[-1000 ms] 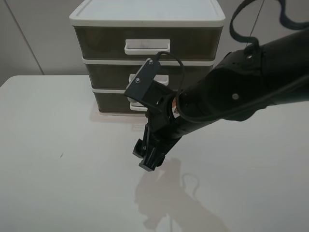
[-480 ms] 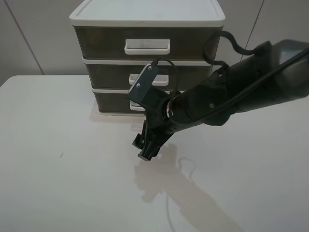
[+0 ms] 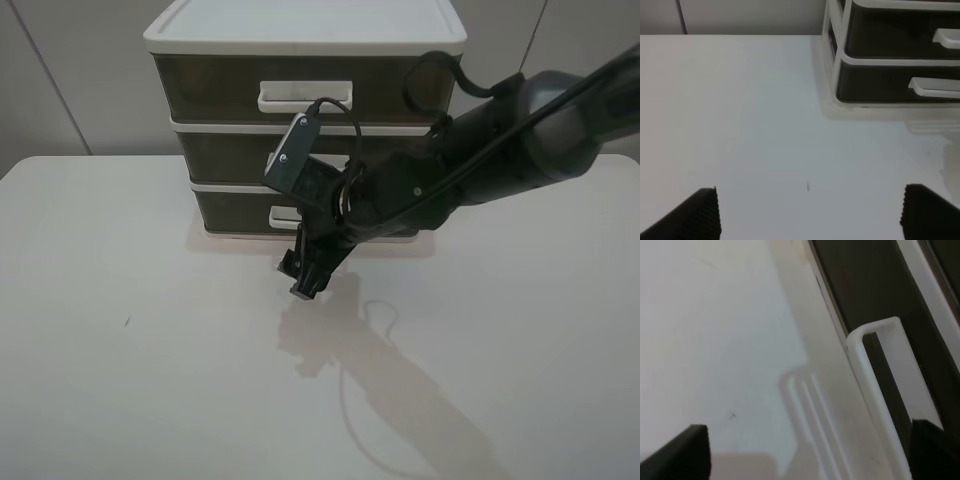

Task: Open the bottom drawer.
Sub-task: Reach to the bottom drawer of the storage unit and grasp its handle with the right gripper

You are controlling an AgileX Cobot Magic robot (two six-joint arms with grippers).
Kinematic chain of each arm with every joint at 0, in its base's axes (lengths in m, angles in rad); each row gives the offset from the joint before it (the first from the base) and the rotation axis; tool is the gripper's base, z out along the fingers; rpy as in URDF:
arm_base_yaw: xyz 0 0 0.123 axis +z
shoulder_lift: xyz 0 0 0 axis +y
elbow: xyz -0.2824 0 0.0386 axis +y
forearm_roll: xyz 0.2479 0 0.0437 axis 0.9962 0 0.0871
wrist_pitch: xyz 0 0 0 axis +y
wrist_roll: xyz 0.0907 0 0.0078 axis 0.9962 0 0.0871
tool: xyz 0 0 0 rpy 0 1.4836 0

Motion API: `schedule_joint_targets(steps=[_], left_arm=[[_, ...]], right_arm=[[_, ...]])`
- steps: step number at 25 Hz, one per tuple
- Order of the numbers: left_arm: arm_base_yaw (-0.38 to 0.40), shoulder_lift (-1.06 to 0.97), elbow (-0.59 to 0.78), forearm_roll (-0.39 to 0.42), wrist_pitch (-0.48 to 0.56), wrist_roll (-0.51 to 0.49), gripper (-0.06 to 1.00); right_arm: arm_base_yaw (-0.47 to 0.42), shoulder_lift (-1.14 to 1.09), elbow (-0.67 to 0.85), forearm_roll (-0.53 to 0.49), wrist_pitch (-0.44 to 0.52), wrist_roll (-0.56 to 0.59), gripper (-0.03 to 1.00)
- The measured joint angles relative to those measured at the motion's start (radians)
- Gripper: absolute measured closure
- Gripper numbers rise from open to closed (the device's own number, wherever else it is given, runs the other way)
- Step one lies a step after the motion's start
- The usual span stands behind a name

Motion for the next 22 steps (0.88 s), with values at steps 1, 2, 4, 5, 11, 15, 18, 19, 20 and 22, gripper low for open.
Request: schedule_joint_targets(steps=[1,2,4,5,11,15,18,19,20,22], left_arm=[[0.000,0.000,0.000,0.000,0.000,0.000,0.20],[0.000,0.000,0.000,0.000,0.000,0.000,0.20],[0.000,0.000,0.000,0.000,0.000,0.000,0.20],[0.000,0.000,0.000,0.000,0.000,0.000,0.20],[0.000,0.000,0.000,0.000,0.000,0.000,0.20],[0.000,0.000,0.000,0.000,0.000,0.000,0.20],[0.000,0.000,0.000,0.000,0.000,0.000,0.20],[0.000,0.000,0.000,0.000,0.000,0.000,0.20],[0.000,0.000,0.000,0.000,0.000,0.000,0.20],[0.000,0.000,0.000,0.000,0.000,0.000,0.20]], right_arm=[[-0.001,0.001,0.000,-0.023,0.000,0.000,0.18],[-0.001,0.002,0.000,-0.045,0.000,0.000,0.18],[-0.002,0.002,0.000,-0.071,0.000,0.000,0.18],[-0.007,0.002,0.000,-0.078,-0.004,0.000,0.18],[-0.019,0.005,0.000,-0.120,-0.031,0.000,0.18],[-0.019,0.012,-0.001,-0.160,-0.052,0.000,0.18],[-0.019,0.029,-0.002,-0.179,-0.053,0.000,0.18],[-0.019,0.037,-0.002,-0.182,-0.053,0.000,0.18],[-0.019,0.042,-0.002,-0.183,-0.053,0.000,0.18],[-0.019,0.051,-0.002,-0.189,-0.062,0.000,0.18]])
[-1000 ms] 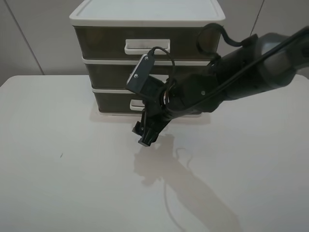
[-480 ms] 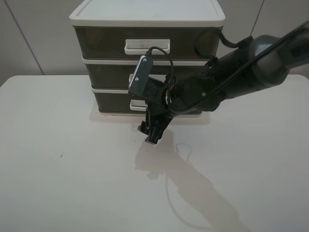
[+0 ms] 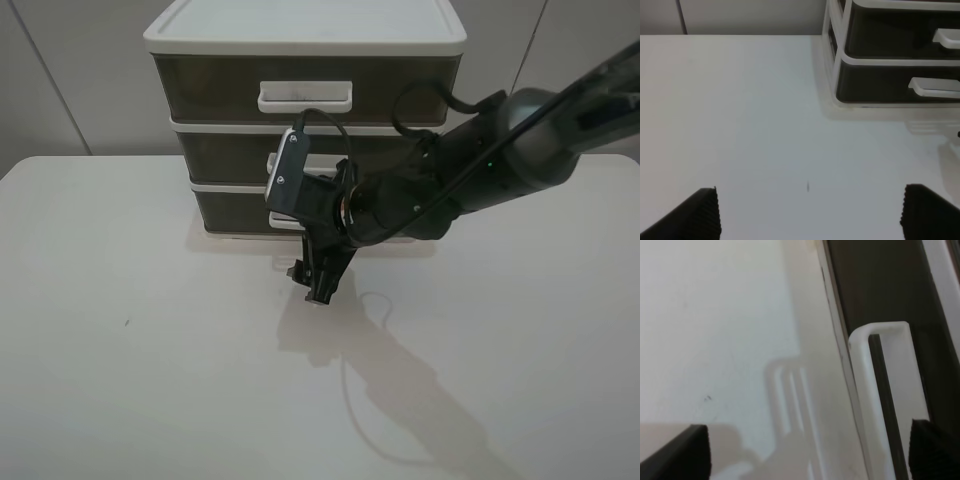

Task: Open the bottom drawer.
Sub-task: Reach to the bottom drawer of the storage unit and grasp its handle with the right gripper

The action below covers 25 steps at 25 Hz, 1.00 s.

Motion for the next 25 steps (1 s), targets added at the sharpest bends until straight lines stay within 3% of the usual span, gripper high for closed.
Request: schedule_joint_targets(steps=[11,25], left_arm=[[0.000,0.000,0.000,0.000,0.000,0.000,0.20],[0.000,0.000,0.000,0.000,0.000,0.000,0.20]], right_arm=[[0.000,0.019,-0.004,-0.046,-0.059,-0.003,0.18],[-0.031,0.020,-0.005,-0.103,-0.041,-0.011,0.19]])
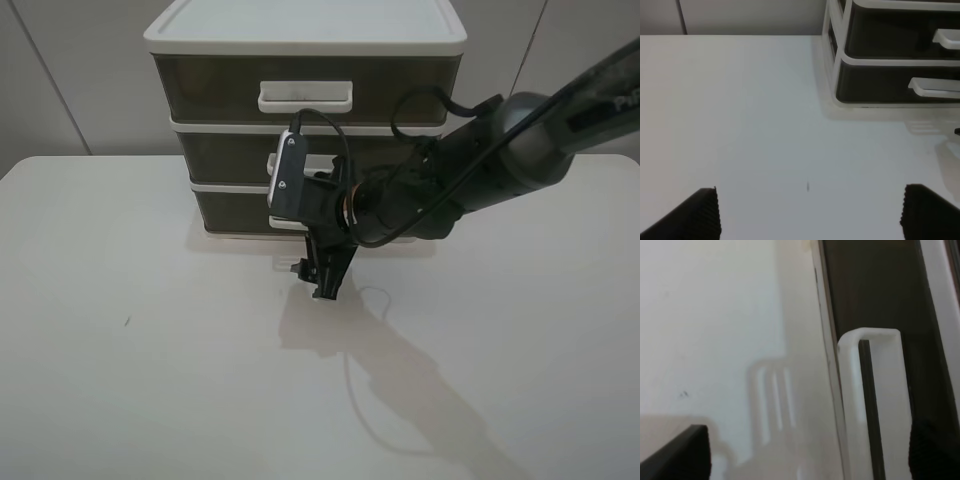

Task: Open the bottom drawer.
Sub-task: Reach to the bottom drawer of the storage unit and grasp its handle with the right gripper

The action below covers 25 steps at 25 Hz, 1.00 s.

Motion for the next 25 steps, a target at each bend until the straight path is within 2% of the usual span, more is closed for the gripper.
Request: schedule_joint_targets(steps=[6,17,21,25], left_arm=[[0.000,0.000,0.000,0.000,0.000,0.000,0.20],[0.000,0.000,0.000,0.000,0.000,0.000,0.20],[0.000,0.000,0.000,0.000,0.000,0.000,0.20],[0.000,0.000,0.000,0.000,0.000,0.000,0.20]], right_arm=[[-0.007,0.000,0.028,-0.016,-0.049,-0.005,0.19],[-0.012,-0.017,0.056,-0.007,-0.019,0.004,0.19],[-0.012,-0.031,0.120,0.000,-0.075,0.004,0.19],[-0.012,-0.041,0.151,0.071,-0.118,0.004,0.19]])
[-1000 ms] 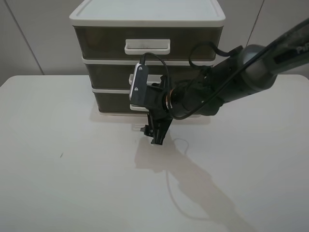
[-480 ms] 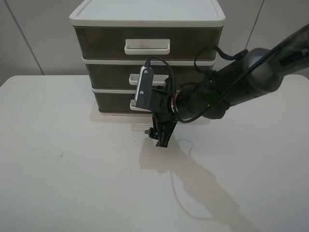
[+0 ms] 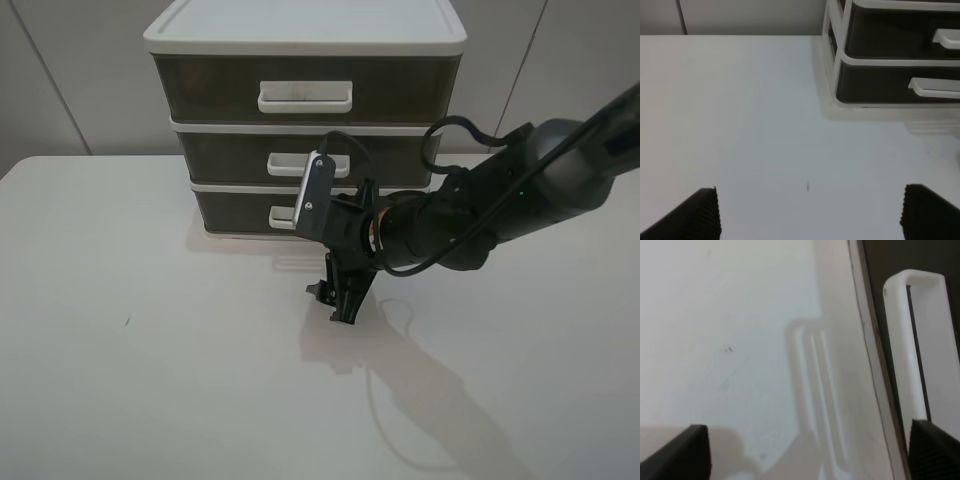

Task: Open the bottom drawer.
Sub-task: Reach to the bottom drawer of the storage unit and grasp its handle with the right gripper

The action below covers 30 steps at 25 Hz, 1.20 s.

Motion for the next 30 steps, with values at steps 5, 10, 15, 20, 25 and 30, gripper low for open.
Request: schedule_joint_targets(steps=[5,10,15,20,25,30], left_arm=[[0.000,0.000,0.000,0.000,0.000,0.000,0.20],[0.000,0.000,0.000,0.000,0.000,0.000,0.20],[0.000,0.000,0.000,0.000,0.000,0.000,0.20],[0.000,0.000,0.000,0.000,0.000,0.000,0.20],[0.000,0.000,0.000,0.000,0.000,0.000,0.20],[0.000,0.000,0.000,0.000,0.000,0.000,0.20]], right_arm=[[-0.015,-0.001,0.000,0.058,-0.055,0.000,0.19],[-0.042,-0.001,0.014,0.091,-0.108,0.000,0.19],[-0.055,0.002,0.065,0.134,-0.225,0.000,0.19],[-0.055,0.024,0.070,0.148,-0.289,0.000,0.19],[-0.055,0.056,0.070,0.149,-0.342,0.000,0.19],[-0.055,0.068,0.070,0.150,-0.385,0.000,0.19]])
